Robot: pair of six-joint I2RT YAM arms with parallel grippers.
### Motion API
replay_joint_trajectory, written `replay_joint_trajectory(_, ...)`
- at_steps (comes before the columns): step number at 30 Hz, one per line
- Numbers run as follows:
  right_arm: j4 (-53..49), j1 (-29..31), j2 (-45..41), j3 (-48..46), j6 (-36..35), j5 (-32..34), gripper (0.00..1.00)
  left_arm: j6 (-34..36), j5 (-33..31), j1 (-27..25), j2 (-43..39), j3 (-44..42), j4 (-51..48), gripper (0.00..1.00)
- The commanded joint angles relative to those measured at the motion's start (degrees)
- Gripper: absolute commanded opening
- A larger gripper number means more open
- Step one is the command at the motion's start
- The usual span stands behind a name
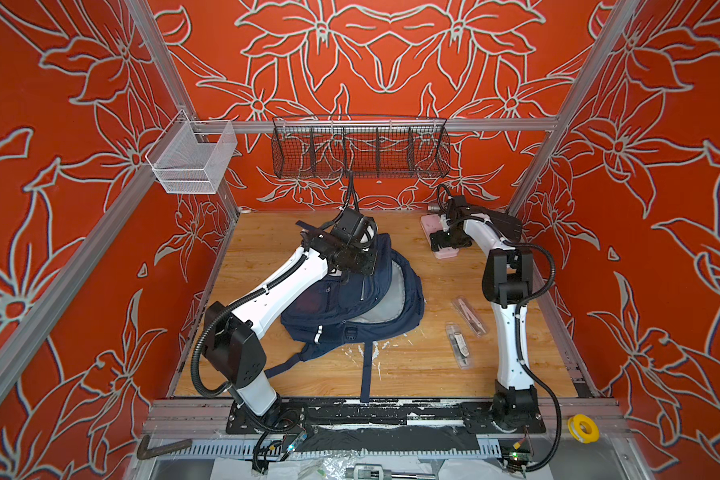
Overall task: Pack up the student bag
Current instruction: 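Lift the pink pencil case off the table with the right gripper, then carry the pink pencil case over the backpack and lower it into the compartment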
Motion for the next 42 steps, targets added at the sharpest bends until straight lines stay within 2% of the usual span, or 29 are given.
replay_joint_trajectory(1,-3.81,0.04,2.95,0.61,0.75,-1.19,0.97,1.22,-0.21,0.10,-0.80,2.00,2.50,0.00)
replay_joint_trajectory(4,-3.66,0.12,3.30,0.15,0.15,-1.47,0.97,0.99,-0.57,0.15,-1.77,0.89,2.76,0.00)
replay_joint_trajectory(16,-1.47,0.35,-5.34,-4.90,-1.59,-1.73,0.78,1.38,-1.13,0.14,-2.59,0.75,2.78,0.00)
replay_joint_trajectory(29,3.42,1.96,-29.95,-27.64,-1.00,-4.31,0.67,2.76,-1.06,0.24,-4.93,-3.24,5.66,0.00)
replay_joint_trajectory(35,-0.10,5.15,-39.51,-36.30,-1.69,-5.98,0.66,3.41,0.42,0.51,-5.15,-3.79,7.00,0.00)
replay_joint_trajectory(42,-6.55,11.88,-51.96,-45.84,-3.64,-10.19,0.66,2.95,2.92,1.63,-6.81,-5.66,9.35,0.00)
